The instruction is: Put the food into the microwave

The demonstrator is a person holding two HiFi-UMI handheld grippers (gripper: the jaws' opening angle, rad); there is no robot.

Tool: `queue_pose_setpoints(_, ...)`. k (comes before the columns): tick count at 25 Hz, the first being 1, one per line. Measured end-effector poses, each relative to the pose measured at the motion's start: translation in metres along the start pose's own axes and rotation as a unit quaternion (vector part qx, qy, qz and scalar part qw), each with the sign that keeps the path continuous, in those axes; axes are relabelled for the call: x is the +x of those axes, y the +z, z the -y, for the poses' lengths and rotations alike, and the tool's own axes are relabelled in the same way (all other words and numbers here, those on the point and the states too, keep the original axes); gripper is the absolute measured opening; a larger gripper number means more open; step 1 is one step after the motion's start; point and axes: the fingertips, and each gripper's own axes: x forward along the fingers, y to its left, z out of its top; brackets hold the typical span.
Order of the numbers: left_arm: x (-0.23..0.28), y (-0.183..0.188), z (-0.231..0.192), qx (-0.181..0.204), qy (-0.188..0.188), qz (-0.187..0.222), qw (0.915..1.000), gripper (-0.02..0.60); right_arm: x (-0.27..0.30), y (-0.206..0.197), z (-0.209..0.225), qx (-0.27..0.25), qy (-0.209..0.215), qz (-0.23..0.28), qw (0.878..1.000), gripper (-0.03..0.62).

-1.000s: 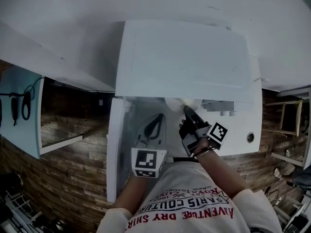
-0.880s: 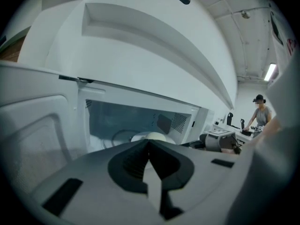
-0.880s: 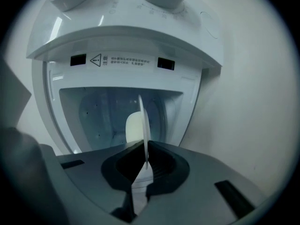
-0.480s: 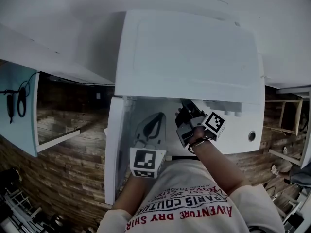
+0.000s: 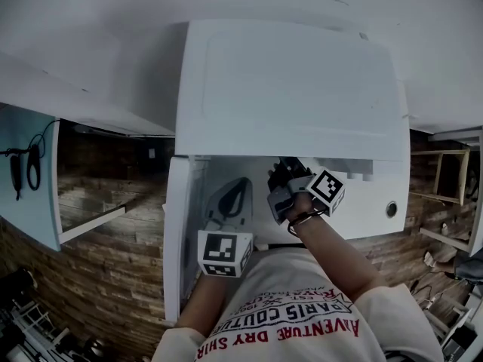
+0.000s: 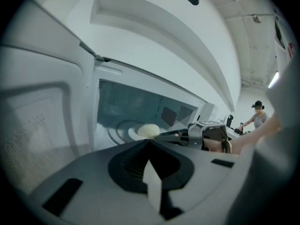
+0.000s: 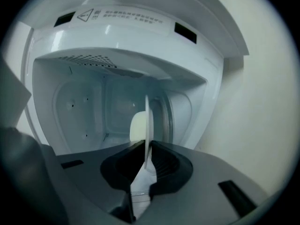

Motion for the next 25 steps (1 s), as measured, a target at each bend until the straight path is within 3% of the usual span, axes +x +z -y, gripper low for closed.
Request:
queue_pose_setpoints(3,0.001,0.001,0.001,0.003,-0.002,-0.001,1.0,0.006,0.006,-0.005,-0.008,-0.027,0.008,-0.023,0.999,0.065)
queue_pose_setpoints(5,0.001,0.0,0.001,0.003,-0.003,-0.002,1.0,0.006,0.007,-0.007,-0.012,-0.052,0.009,-0.034,0.998,0.152)
queue_pose_setpoints(8,0.002,0.0,0.004,0.003,-0.009,-0.001,1.0,0.006,0.007,-0.01,-0.015,-0.081,0.01,-0.058,0.995,0.181)
queue_pose_setpoints(11,0.002,0.002,0.005,0.004,-0.012,0.003,0.9999,0.006,0.007,-0.024,-0.019,-0.161,0.008,-0.114,0.98,0.213)
queue_pose_setpoints(13,0.002,0.003,0.004,0.004,-0.011,0.004,0.9999,0.006,0.007,-0.031,-0.018,-0.243,-0.004,-0.148,0.959,0.221)
queue_pose_setpoints(17,0.0,0.003,0.005,0.004,-0.009,0.003,0.9999,0.006,0.001,-0.036,-0.016,-0.387,-0.043,-0.182,0.903,0.221)
queue_pose_setpoints(20,0.0,0.003,0.005,0.006,-0.01,0.002,0.9999,0.006,-0.002,-0.042,-0.003,-0.431,-0.071,-0.219,0.873,0.221)
queue_pose_setpoints(25,-0.002,0.0,0.003,0.002,-0.006,0.002,1.0,0.006,-0.008,-0.052,0.014,-0.498,-0.12,-0.322,0.796,0.221)
